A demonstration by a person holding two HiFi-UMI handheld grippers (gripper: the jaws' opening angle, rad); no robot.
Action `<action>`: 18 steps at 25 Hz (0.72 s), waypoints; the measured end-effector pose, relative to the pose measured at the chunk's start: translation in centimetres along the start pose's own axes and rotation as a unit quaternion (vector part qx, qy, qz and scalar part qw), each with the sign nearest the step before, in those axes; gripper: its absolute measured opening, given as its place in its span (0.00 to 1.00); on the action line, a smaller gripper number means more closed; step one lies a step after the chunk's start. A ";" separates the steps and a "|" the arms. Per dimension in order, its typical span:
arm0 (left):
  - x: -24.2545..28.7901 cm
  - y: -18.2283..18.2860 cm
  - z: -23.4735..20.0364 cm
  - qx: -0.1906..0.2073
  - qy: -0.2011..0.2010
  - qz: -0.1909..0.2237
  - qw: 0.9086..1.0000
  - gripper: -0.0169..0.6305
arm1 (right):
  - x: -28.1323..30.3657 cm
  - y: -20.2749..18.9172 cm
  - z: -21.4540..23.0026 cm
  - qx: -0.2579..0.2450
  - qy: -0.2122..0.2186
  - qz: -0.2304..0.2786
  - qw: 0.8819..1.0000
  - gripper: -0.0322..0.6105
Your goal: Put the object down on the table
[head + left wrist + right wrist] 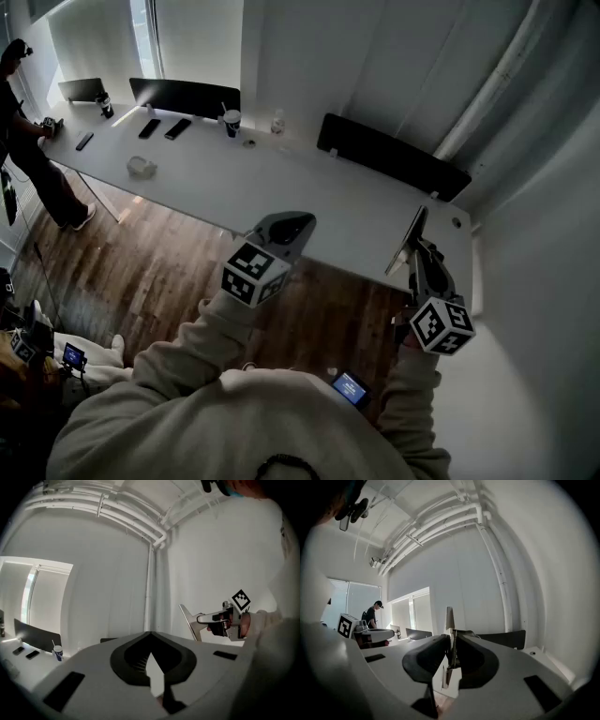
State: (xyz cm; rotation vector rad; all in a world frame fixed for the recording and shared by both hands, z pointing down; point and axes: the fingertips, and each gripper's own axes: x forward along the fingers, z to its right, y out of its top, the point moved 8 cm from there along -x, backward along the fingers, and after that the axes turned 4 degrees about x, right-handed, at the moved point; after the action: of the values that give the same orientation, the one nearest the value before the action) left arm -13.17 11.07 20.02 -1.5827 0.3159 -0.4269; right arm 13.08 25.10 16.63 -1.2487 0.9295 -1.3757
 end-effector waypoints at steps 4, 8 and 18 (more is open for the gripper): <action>0.1 -0.2 0.2 0.001 -0.004 -0.002 1.000 0.02 | 0.0 -0.2 -0.3 0.002 0.000 -0.004 1.000 0.19; 0.0 0.0 -0.3 0.000 -0.002 -0.001 1.000 0.02 | 0.5 -0.2 -0.3 0.003 0.005 0.000 1.000 0.19; 0.1 -0.5 -0.2 0.003 -0.005 -0.007 1.000 0.02 | 0.4 -0.2 0.2 0.028 0.020 0.010 0.999 0.19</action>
State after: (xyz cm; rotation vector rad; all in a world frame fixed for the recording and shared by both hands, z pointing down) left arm -13.21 10.94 20.55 -1.5812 0.2960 -0.4309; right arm 13.27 24.74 16.97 -1.1718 0.9221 -1.4057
